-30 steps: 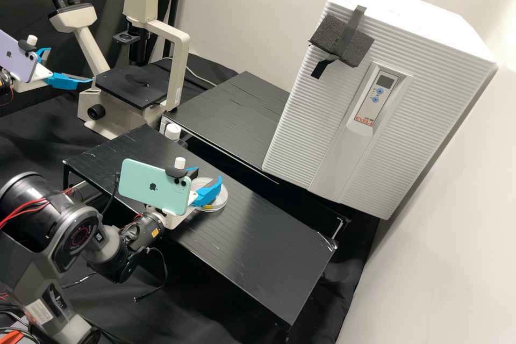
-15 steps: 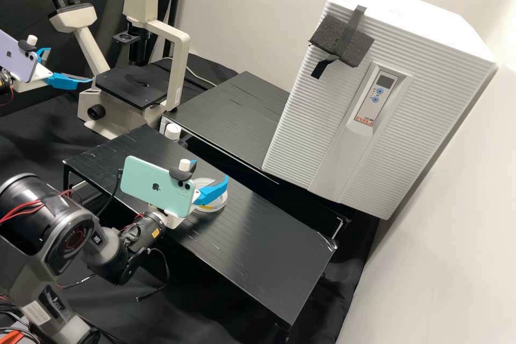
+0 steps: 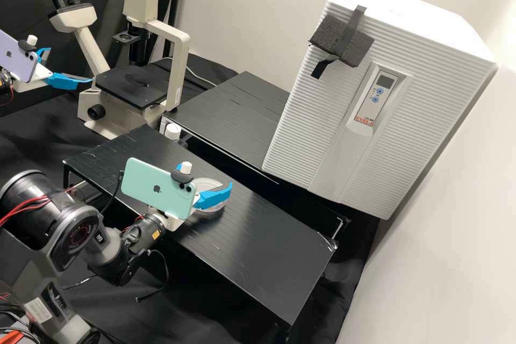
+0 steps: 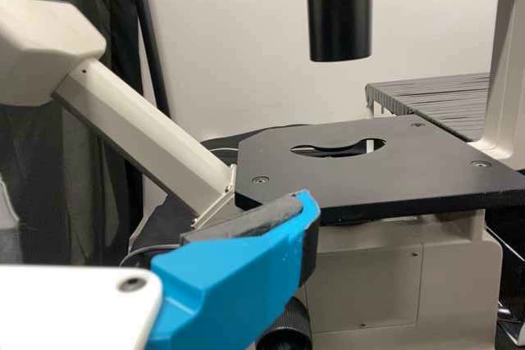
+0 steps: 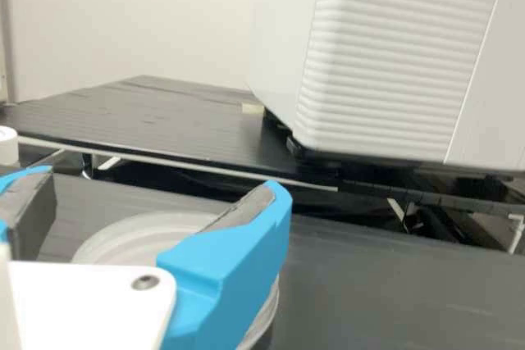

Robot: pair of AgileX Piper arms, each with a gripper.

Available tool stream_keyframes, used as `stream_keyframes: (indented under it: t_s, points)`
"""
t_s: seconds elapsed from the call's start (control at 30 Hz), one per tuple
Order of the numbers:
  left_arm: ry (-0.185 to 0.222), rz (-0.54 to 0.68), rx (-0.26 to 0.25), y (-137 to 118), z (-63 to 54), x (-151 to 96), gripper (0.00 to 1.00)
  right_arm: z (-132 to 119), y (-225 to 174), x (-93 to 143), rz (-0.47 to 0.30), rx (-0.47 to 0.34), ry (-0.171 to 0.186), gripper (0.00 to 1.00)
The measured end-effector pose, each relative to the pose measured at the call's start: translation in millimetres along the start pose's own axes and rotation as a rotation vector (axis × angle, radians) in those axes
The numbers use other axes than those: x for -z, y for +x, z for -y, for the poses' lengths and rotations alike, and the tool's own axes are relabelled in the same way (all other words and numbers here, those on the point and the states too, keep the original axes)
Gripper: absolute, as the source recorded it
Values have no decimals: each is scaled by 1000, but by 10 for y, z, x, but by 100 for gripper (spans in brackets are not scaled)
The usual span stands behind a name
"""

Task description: Open the petri dish lid.

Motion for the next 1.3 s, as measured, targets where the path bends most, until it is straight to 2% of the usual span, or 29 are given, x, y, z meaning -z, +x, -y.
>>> stream_keyframes:
  t_s: [0.67, 0.77, 0.97, 1.3]
  points:
    - [0, 0, 0, 0, 0, 0, 100, -18, -16, -142, 72, -9, -1, 100]
    - [0, 0, 0, 0, 0, 0, 100, 5, -12, -156, 77, 3, 4, 100]
    - [0, 0, 0, 0, 0, 0, 100, 17, -5, -165, 75, 3, 42, 100]
    - [0, 0, 0, 0, 0, 0, 100, -77, -61, -183, 35, 9, 9, 100]
